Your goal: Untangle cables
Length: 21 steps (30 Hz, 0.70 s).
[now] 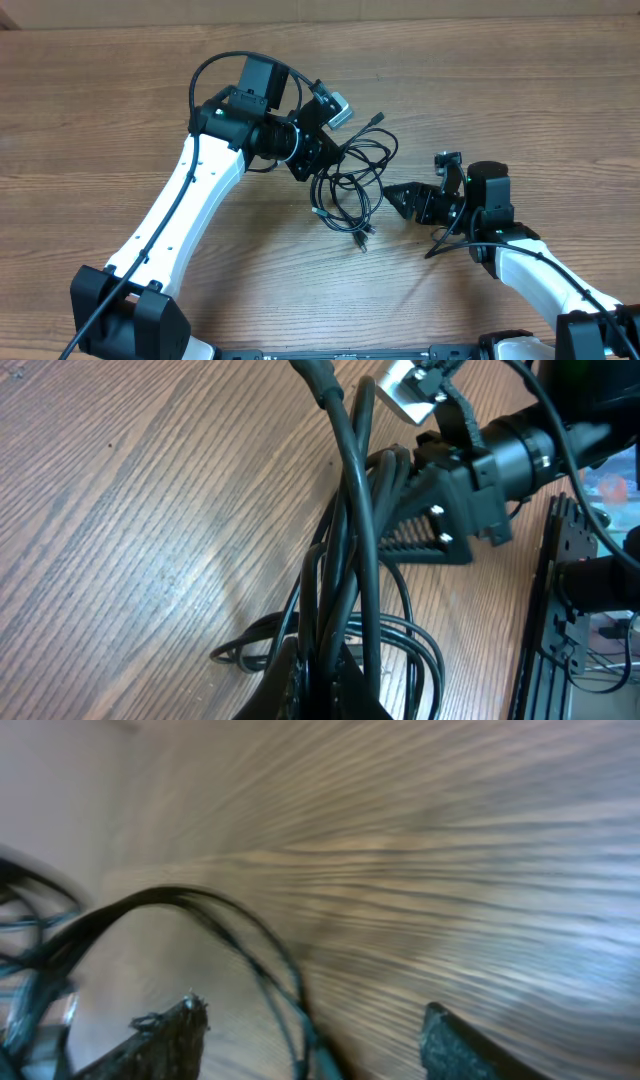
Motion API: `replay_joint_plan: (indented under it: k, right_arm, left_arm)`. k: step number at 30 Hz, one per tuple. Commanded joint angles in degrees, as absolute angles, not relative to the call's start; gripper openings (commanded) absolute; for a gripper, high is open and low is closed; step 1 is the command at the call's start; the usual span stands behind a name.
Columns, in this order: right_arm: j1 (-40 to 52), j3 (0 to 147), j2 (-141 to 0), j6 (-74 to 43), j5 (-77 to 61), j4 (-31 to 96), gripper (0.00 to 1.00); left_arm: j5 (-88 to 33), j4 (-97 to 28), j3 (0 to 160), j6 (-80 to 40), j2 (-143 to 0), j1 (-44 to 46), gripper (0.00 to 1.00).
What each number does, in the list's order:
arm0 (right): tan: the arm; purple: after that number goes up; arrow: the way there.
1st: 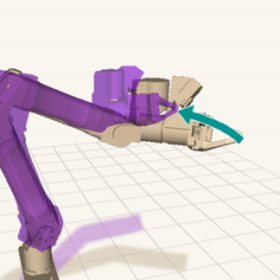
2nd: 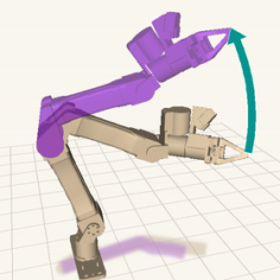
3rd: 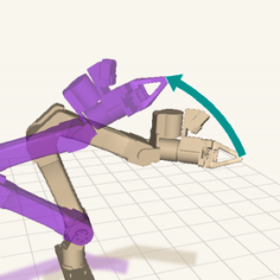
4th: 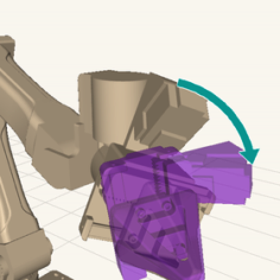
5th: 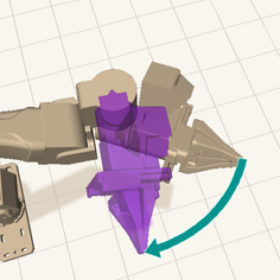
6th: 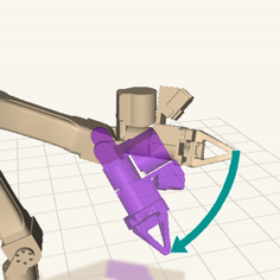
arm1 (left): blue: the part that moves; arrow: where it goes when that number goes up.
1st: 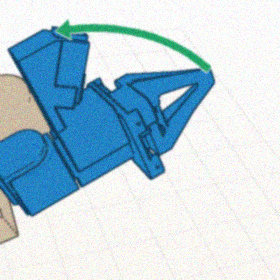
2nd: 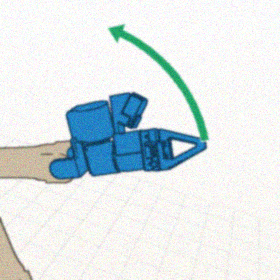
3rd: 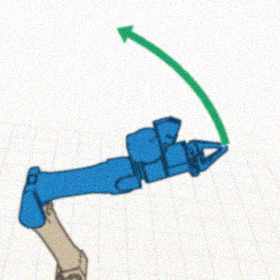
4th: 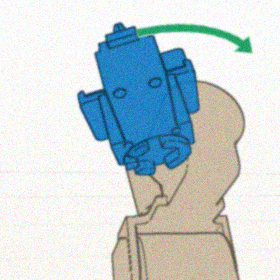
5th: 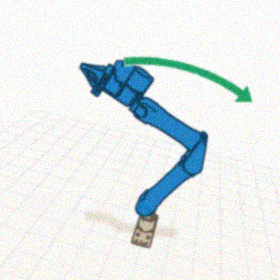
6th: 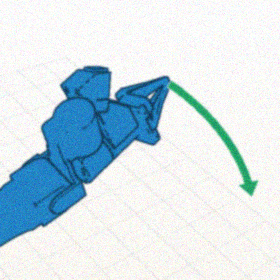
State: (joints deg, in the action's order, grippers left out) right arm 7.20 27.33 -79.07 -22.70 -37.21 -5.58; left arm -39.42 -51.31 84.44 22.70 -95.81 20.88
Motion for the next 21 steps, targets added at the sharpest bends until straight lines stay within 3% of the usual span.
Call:
replay_joint_plan:
  k: [1,8,21]
  right_arm:
    - [7.16,27.73,-78.67,-22.65,-45.80,-8.38,0.69]
    - [7.16,27.73,-78.67,-22.65,-54.37,-17.63,0.70]
    - [7.05,27.73,-78.67,-22.70,-52.62,-17.47,0.70]
  left_arm:
    - [-40.10,-51.18,84.49,23.35,-95.98,20.58,0.04]
    - [-43.00,-50.72,84.49,23.14,-95.98,20.58,0.04]
    - [-38.46,-49.32,84.49,17.54,-95.98,17.58,0.04]
